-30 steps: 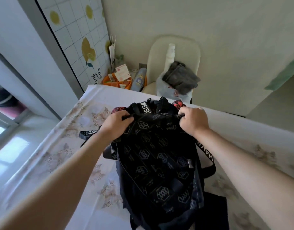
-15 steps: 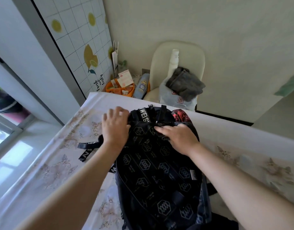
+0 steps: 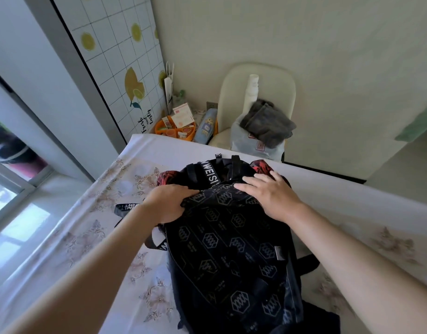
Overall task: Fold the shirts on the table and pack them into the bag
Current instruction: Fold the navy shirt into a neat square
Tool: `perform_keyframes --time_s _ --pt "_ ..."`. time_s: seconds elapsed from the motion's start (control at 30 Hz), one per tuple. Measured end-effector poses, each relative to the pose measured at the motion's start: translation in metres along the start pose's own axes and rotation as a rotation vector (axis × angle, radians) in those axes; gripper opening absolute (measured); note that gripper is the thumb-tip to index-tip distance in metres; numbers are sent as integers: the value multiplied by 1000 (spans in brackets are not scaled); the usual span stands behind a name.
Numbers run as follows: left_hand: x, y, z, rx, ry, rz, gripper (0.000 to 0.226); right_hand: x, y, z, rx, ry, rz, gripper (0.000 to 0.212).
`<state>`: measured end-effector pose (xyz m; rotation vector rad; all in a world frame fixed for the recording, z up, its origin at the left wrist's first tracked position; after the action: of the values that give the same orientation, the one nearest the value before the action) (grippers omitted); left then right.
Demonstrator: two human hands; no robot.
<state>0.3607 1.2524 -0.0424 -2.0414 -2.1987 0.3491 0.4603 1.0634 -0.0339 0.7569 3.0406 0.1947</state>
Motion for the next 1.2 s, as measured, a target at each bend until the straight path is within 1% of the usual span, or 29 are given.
perform_keyframes --time_s 0.03,0.13,0.17,0.2,0.27,0.3,0.33,0.37,0.43,0.53,0.6,0.7,0.8,0.87,0.93,1.0,1.03,1.07,1.1,1.13,1.2 --pt "4 -6 -5 27 -89 -19 70 -1 -4 1 18 34 20 83" --pt "11 -20 16 207 -324 -88 60 7 -7 -8 -15 131 0 64" --pt "13 -22 24 200 -372 -103 58 10 -7 -6 -19 136 -9 61" --pt "16 -23 28 129 -368 -97 57 12 -8 0 -5 121 -24 60" --pt "22 -27 24 -148 -229 -48 64 10 -13 21 82 53 -1 66" --pt "21 -33 23 -257 -152 -2 69 5 -18 35 149 27 40 72" --pt "17 -39 26 -336 -89 57 71 -2 -24 51 228 21 80 76" --pt "13 -45 30 -367 -35 102 71 -5 -31 63 295 22 102 80" --pt "10 -50 47 -338 40 129 73 -3 -39 81 351 29 102 87" --pt "14 -45 65 -204 101 50 84 -1 -41 95 368 -10 99 94" --pt "13 -43 66 -120 106 -11 83 1 -44 96 381 -45 99 98" --pt "-3 -45 50 -141 134 -67 73 8 -54 84 391 -95 86 103" --pt "-34 -54 28 -256 143 -122 62 13 -77 57 328 -87 99 104" --pt "-63 -64 11 -382 109 -125 56 16 -101 33 220 -3 167 96" --pt "-101 -79 -4 -516 13 -80 49 15 -136 7 27 81 298 79" --pt "-145 -93 -4 -543 -138 3 44 12 -181 -10 -155 125 457 55" --pt "-168 -99 0 -524 -204 47 42 10 -206 -11 -197 128 538 44" --pt "-190 -105 7 -497 -261 93 41 10 -230 -5 -183 124 613 36" --pt "-212 -111 16 -461 -319 140 39 12 -255 9 -120 122 673 32" --pt "-233 -117 27 -416 -378 178 37 16 -277 27 -31 129 709 33" --pt "-268 -126 57 -283 -480 198 36 31 -316 67 150 184 723 50"
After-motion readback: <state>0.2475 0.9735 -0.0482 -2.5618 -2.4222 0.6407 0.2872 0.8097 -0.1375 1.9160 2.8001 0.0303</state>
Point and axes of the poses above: each hand's wrist, its own y-axis towards the middle knuckle, its own z-axis out of the palm, x = y × z, the point moved 10 cm from there along y, towards the middle knuckle, and after that the axes turned 5 degrees about -x, right-handed, at the moved point
